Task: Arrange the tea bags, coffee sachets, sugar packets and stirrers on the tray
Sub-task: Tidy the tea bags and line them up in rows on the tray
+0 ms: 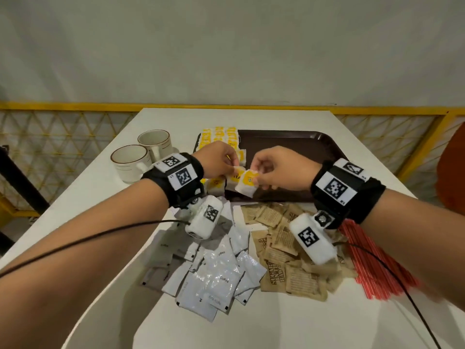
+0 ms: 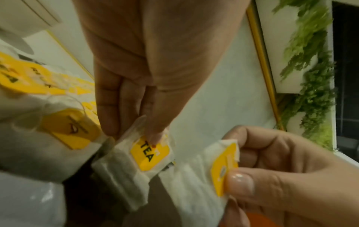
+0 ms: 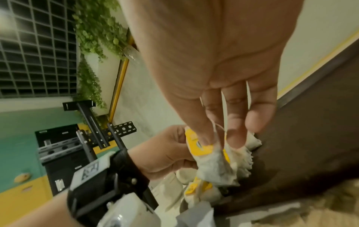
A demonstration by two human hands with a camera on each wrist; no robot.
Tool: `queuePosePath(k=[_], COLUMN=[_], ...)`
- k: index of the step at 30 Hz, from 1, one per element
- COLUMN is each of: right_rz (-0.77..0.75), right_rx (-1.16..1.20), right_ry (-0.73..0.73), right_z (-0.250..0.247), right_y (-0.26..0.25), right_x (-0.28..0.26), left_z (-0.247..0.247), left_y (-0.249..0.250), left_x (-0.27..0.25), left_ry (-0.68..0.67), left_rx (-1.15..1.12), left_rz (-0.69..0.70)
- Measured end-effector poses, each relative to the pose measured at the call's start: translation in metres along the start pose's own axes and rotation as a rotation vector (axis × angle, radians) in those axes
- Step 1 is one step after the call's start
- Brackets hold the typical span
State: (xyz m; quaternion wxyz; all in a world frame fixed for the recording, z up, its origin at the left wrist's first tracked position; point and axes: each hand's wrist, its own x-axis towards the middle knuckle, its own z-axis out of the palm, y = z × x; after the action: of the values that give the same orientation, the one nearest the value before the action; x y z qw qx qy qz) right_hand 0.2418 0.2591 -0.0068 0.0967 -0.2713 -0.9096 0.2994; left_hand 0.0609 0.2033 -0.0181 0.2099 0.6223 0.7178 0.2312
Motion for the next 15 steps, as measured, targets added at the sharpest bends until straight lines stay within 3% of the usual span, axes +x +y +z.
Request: queuePosePath(k=[15], right_rz=[0.008], right_rx=[-0.143], right_ry=[-0.072], right_z=[0.022], right_y=[0.002], right_x=[0.042], left_z=[0.0], left_y=[-0.004], left_x=[0.016], left_ry=[-0.093], left_rx=[0.091], left_rz=[-0.006])
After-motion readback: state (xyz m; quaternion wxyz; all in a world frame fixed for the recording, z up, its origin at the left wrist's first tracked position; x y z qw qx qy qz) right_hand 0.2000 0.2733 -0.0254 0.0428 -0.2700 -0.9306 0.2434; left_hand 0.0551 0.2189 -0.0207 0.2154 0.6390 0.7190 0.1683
